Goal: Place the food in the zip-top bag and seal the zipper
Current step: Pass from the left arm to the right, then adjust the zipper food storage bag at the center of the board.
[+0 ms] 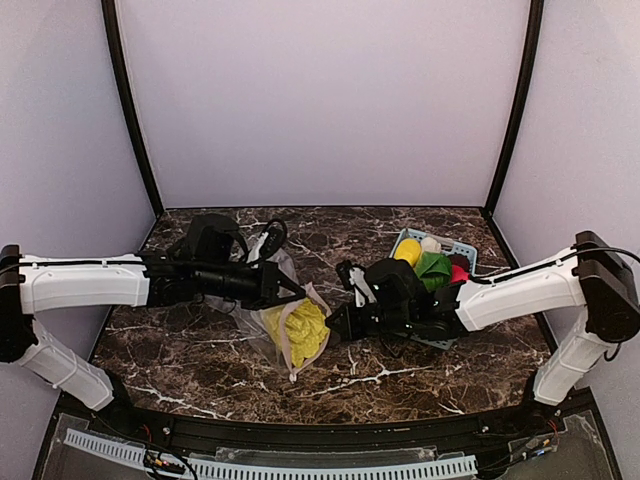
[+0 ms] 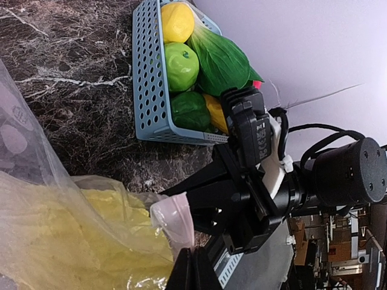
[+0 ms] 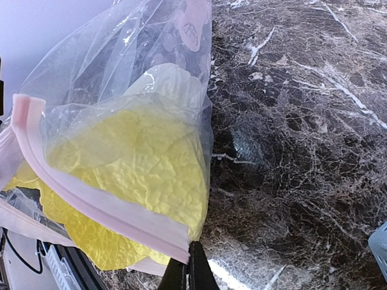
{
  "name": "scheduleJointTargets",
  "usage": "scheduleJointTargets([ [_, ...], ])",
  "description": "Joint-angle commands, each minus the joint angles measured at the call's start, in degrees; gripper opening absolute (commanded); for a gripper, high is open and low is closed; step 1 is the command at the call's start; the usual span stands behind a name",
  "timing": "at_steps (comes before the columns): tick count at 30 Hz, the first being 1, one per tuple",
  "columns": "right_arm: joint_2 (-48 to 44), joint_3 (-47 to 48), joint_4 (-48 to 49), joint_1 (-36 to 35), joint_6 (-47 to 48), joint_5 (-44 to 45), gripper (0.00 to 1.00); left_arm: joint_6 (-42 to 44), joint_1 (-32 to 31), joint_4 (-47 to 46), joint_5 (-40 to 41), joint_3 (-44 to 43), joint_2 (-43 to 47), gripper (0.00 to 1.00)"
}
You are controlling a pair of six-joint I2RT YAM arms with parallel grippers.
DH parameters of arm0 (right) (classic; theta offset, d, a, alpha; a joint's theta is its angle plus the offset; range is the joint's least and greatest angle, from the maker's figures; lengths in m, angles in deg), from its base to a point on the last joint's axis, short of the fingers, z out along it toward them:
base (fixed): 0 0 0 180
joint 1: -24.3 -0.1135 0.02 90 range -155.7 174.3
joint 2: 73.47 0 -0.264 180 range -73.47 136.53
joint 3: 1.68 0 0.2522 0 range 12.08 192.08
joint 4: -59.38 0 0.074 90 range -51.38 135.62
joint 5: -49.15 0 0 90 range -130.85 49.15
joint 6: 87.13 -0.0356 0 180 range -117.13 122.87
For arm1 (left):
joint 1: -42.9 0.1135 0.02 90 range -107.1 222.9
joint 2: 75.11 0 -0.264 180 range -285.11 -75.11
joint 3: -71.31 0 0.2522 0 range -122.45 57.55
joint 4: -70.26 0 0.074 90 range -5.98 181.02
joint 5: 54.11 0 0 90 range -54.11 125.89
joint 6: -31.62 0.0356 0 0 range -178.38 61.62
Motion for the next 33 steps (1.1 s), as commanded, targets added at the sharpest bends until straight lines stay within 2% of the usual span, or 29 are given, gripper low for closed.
scheduleJointTargets([
  [1, -2.59, 1.76, -1.42, -0.23, 0.89, 0.82, 0.00, 4.58, 0.33, 6.11, 2.23, -1.56, 3.11, 0.08],
  [2, -3.17, 2.16, -2.26, -0.26, 0.81, 0.86, 0.00, 6.33, 0.33, 8.74, 3.57, -2.23, 3.46, 0.13],
  [5, -4.57, 3.66, -5.91, -0.45, 0.05, 0.94, 0.00, 10.39, 0.34, 14.45, 6.19, -3.77, 4.42, 0.43],
  [8, -5.43, 5.34, -8.45, -1.12, -0.95, 1.64, 0.00, 14.14, 0.27, 19.34, 8.35, -4.38, 6.80, 0.58],
  [10, -5.47, 6.85, -10.32, -1.80, -1.87, 3.27, 0.00, 15.73, 0.25, 21.38, 9.07, -4.12, 8.81, 0.63],
  [14, -4.96, 10.46, -14.67, -2.95, -3.94, 5.94, 0.00, 16.99, -0.72, 24.06, 9.53, -2.63, 13.10, 0.65],
  [19, -4.41, 14.76, -17.18, -3.94, -6.11, 8.62, 0.00, 15.83, -3.06, 27.83, 13.82, 1.09, 17.57, 0.68],
  [22, -3.79, 17.20, -19.62, -4.17, -7.07, 11.12, 0.00, 13.63, -5.18, 28.23, 15.73, 3.65, 20.85, 0.73],
  [28, -2.88, 21.12, -22.99, -4.23, -8.59, 14.91, 0.00, 10.73, -8.46, 24.56, 16.77, 8.33, 25.09, 0.81],
  [33, -2.12, 23.39, -24.38, -4.23, -9.38, 16.04, 0.00, 6.75, -9.39, 13.42, 14.12, 13.63, 25.04, 0.83],
])
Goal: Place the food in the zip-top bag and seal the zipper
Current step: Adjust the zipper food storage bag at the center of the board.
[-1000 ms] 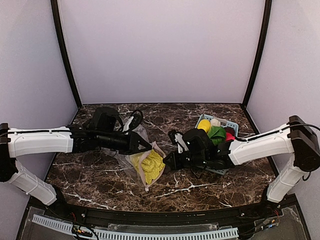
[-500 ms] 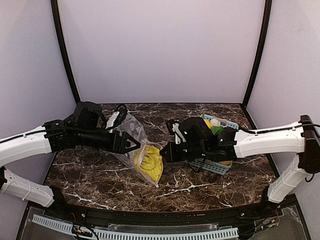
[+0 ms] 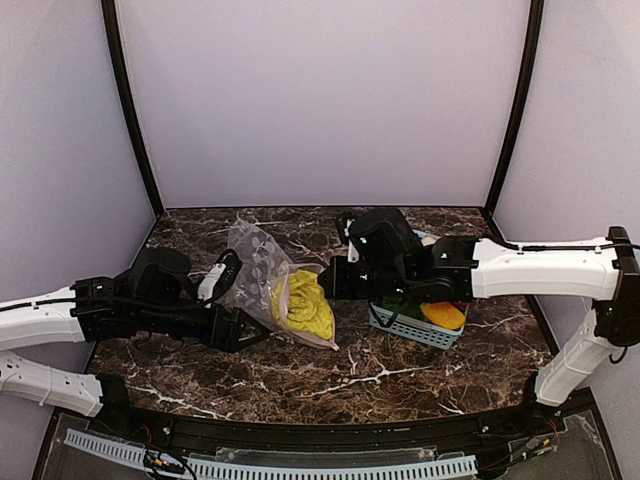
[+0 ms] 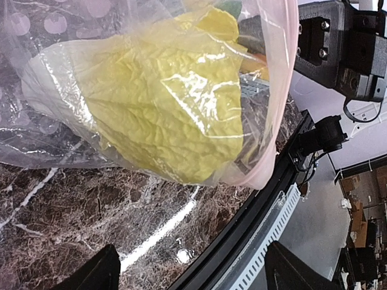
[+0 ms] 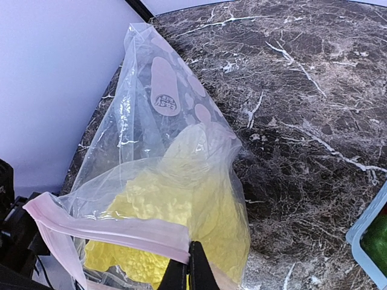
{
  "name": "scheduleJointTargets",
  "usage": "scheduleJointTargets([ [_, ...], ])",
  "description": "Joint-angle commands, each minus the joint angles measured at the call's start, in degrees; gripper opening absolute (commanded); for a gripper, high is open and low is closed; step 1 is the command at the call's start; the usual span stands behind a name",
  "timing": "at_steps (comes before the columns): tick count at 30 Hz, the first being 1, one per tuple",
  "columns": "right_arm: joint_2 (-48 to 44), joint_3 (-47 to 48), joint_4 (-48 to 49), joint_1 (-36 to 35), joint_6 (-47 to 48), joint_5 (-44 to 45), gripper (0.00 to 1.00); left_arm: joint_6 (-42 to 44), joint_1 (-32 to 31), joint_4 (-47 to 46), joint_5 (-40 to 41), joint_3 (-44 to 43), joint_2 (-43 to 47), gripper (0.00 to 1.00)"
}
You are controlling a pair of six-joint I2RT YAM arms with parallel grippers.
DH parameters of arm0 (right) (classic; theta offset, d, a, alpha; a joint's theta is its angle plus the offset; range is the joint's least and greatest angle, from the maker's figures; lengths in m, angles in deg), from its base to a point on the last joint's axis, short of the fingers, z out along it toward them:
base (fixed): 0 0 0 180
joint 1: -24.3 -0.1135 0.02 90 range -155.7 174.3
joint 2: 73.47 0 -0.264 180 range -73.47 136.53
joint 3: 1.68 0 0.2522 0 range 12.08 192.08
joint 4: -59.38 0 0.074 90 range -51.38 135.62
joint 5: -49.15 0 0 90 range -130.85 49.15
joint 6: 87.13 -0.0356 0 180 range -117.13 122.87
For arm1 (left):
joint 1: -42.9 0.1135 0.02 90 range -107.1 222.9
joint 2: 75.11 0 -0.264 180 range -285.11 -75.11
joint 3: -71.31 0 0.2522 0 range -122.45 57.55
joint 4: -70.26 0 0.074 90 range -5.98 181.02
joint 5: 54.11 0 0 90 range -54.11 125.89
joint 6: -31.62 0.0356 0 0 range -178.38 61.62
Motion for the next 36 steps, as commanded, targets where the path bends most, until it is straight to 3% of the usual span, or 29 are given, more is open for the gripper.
scheduleJointTargets([
  [1, 1.27, 2.82, -1.37, -0.41, -1.76, 3.24, 0.00, -4.42, -0.77, -12.06, -1.75, 4.98, -0.23, 0.82],
  [9, 2.23, 4.97, -3.36, -0.37, -3.30, 4.82, 0.00, -8.83, -1.66, -28.29, -3.94, 5.69, -8.16, 0.65],
  [23, 2.22, 5.16, -4.21, -0.41, -3.22, 5.83, 0.00, -14.58, -2.24, -38.88, -0.39, 7.80, -12.04, 0.35],
  [36, 2.82, 5.01, -4.87, -0.62, -3.31, 6.51, 0.00, -15.93, -2.20, -38.59, 3.18, 4.83, -15.42, 0.36],
])
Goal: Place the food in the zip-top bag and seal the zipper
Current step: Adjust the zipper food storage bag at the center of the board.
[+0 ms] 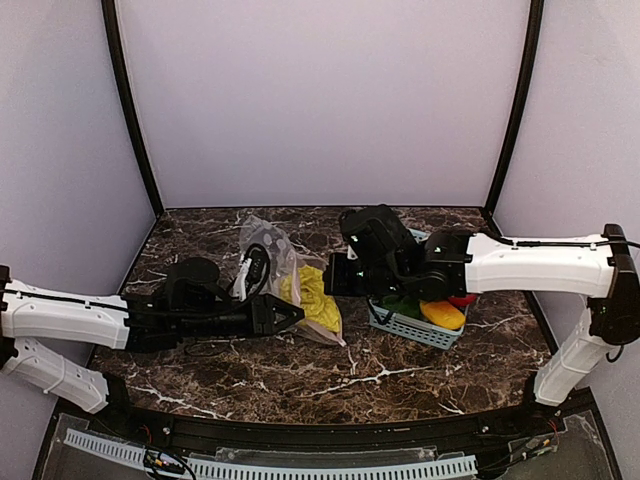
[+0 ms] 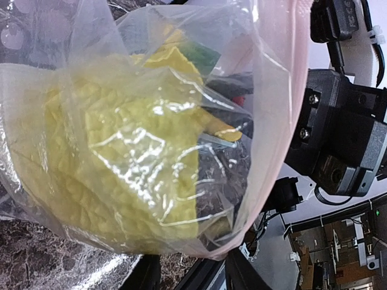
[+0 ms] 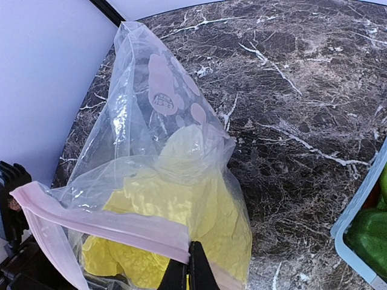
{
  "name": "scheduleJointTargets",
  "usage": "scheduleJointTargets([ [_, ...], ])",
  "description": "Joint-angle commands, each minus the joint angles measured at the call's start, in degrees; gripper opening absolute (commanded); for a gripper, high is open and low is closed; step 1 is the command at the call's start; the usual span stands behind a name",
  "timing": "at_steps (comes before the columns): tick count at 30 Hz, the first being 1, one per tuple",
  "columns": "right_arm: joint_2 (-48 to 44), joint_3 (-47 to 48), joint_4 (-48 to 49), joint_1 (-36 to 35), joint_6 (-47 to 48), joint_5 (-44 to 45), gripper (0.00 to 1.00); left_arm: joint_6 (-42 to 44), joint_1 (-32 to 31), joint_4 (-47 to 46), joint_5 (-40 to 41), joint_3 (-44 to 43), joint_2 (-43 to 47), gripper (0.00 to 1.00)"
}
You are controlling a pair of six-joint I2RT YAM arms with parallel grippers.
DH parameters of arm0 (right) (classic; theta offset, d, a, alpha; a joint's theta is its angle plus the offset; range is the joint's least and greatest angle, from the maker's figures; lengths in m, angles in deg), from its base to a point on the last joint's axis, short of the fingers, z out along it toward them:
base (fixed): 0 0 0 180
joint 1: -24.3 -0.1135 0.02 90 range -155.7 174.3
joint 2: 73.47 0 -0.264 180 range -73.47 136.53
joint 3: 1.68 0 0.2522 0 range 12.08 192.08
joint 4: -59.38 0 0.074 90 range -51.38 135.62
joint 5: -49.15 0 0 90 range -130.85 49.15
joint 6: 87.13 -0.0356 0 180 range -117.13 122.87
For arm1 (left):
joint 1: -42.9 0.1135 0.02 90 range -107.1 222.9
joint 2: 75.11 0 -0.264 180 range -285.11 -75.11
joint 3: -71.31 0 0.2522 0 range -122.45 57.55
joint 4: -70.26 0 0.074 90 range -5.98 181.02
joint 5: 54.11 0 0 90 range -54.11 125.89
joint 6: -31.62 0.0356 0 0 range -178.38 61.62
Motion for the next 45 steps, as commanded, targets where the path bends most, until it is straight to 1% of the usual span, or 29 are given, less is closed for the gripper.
scheduleJointTargets([
  [1, 0.94, 1.32, 0.29, -0.68, -0.50, 1.51, 0.00, -0.71, -0.25, -1.47, 1.89, -1.84, -0.69, 0.34],
  [2, 1.11, 1.32, 0.21, -0.70, -0.60, 1.61, 0.00, -0.73, -0.26, -1.52, 1.89, -2.04, -1.12, 0.33],
  [3, 1.29, 1.37, 0.17, -0.77, -0.66, 1.65, 0.00, -0.74, -0.23, -1.48, 2.04, -2.34, -1.31, 0.29],
  [8, 1.79, 1.50, -0.42, -1.05, -0.61, 2.21, 0.00, -1.17, -0.24, -0.86, 3.56, -3.04, -2.39, 0.22],
  [12, 1.41, 1.42, -1.24, -1.27, -0.45, 2.74, 0.00, -0.54, -0.22, 0.56, 4.86, -3.87, -2.19, 0.11],
  [13, 1.25, 1.47, -1.50, -1.26, -0.32, 2.93, 0.00, -0.33, -0.20, 1.65, 5.13, -4.47, -2.09, 0.06],
  [15, 0.82, 1.48, -2.10, -1.34, 0.21, 3.39, 0.00, 0.65, -0.09, 3.68, 5.43, -5.60, -1.86, 0.02],
  [17, 0.22, 1.90, -3.43, -1.27, 1.27, 3.57, 0.00, 2.07, 0.28, 5.75, 4.96, -6.99, -1.48, 0.01],
  [21, -1.40, 4.84, -8.86, -1.34, 4.75, 3.32, 0.00, 5.20, 2.55, 10.12, 1.26, -10.68, -0.10, 0.01],
  [25, -4.95, 7.91, -14.84, -1.40, 8.13, 1.54, 0.00, 7.51, 6.84, 15.58, -3.84, -15.05, 2.61, 0.01],
  [29, -10.43, 7.47, -14.55, -1.35, 10.83, -4.40, 0.00, 8.00, 10.01, 20.14, -8.88, -18.59, 5.66, 0.01],
  [32, -13.74, 5.56, -12.60, -1.34, 11.06, -7.98, 0.00, 7.98, 10.75, 22.33, -12.08, -20.32, 7.14, 0.01],
  [35, -15.00, 2.25, -11.45, -1.18, 9.72, -8.19, 0.00, 7.62, 11.17, 23.59, -13.13, -19.90, 7.36, 0.01],
  [39, -13.98, -0.84, -11.73, -0.47, 7.06, -8.03, 0.00, 6.30, 11.40, 23.94, -13.25, -17.05, 7.42, 0.01],
  [44, -11.25, -0.54, -11.90, -0.45, 6.61, -8.80, 0.00, 4.23, 11.42, 20.18, -16.05, -14.64, 7.32, 0.01],
  [45, -10.78, 0.37, -11.84, -0.44, 7.03, -8.95, 0.02, 4.29, 11.42, 20.11, -17.19, -14.77, 6.99, 0.01],
])
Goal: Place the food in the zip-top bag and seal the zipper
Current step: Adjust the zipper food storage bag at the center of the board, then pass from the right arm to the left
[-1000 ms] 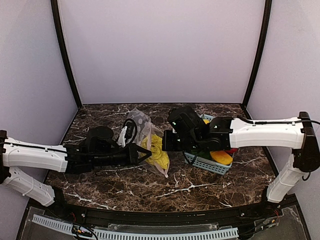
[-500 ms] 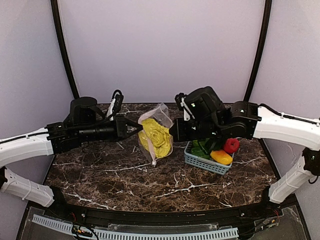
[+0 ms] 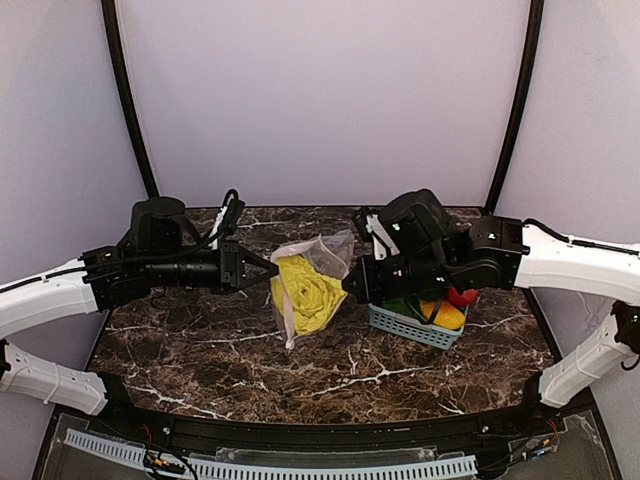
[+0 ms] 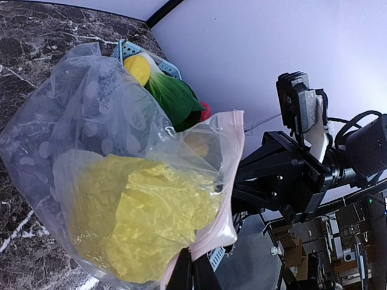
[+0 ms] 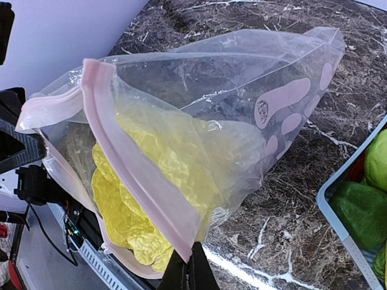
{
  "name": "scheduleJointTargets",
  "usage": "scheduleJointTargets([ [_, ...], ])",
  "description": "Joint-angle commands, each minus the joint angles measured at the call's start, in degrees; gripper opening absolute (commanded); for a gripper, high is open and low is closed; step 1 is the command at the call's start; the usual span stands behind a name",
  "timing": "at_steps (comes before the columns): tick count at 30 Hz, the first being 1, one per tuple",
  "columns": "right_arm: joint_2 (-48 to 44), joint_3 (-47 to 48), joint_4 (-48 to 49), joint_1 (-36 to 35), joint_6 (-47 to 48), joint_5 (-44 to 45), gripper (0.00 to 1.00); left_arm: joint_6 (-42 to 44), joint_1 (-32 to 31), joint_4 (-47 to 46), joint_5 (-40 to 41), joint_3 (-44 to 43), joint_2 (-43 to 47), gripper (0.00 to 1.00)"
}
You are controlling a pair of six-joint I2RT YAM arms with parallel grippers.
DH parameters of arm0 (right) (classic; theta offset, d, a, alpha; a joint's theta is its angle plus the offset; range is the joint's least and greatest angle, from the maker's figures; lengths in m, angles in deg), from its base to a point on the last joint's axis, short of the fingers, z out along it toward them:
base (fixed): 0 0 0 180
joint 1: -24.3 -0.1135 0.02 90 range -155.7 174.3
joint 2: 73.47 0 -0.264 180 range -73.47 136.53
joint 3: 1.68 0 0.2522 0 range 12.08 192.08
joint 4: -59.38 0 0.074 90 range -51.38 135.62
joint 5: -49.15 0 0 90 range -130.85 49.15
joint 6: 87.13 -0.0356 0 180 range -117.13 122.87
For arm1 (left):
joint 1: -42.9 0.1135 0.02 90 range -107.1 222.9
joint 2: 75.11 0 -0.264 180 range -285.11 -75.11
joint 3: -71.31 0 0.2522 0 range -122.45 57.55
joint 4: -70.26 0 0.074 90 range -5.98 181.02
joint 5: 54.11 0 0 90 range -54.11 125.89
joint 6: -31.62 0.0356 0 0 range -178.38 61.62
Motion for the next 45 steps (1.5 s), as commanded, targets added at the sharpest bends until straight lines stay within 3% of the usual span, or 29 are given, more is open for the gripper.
scheduleJointTargets([
  [1, 1.35, 1.58, 0.25, 0.28, -0.10, -0.93, 0.06, -0.77, 0.36, -1.27, -4.17, 0.82, -0.27, 0.01],
  [5, 1.54, 1.44, 2.57, 0.22, 1.52, -2.63, 0.29, 0.15, 0.36, 0.23, -4.66, -0.52, -0.64, 0.01],
  [13, -1.51, -0.15, 5.83, -0.07, 3.48, -6.08, 0.74, -1.81, 2.01, 0.25, 4.89, -1.17, -1.00, 0.01],
  [21, -6.59, -5.04, 6.18, -0.27, 0.83, -4.89, 0.89, -5.42, 4.19, -3.90, 6.42, 1.16, 0.18, 0.01],
  [27, -10.36, -8.40, 6.30, -0.27, -3.76, -3.47, 0.89, -5.51, 4.75, -4.61, 2.37, -0.02, -0.14, 0.01],
  [33, -10.30, -8.35, 8.86, -1.36, -6.78, -4.50, 0.82, -5.51, 4.78, -6.45, -0.31, 1.38, 1.16, 0.01],
  [40, -5.69, -8.76, 11.55, -2.49, -9.67, -2.50, 0.70, -5.59, 4.80, -7.88, -2.52, 2.97, 1.87, 0.01],
  [45, -2.72, -11.83, 12.87, 0.68, -13.64, -1.03, 0.54, -5.52, 4.84, -7.58, -3.24, 3.32, 2.04, 0.01],
])
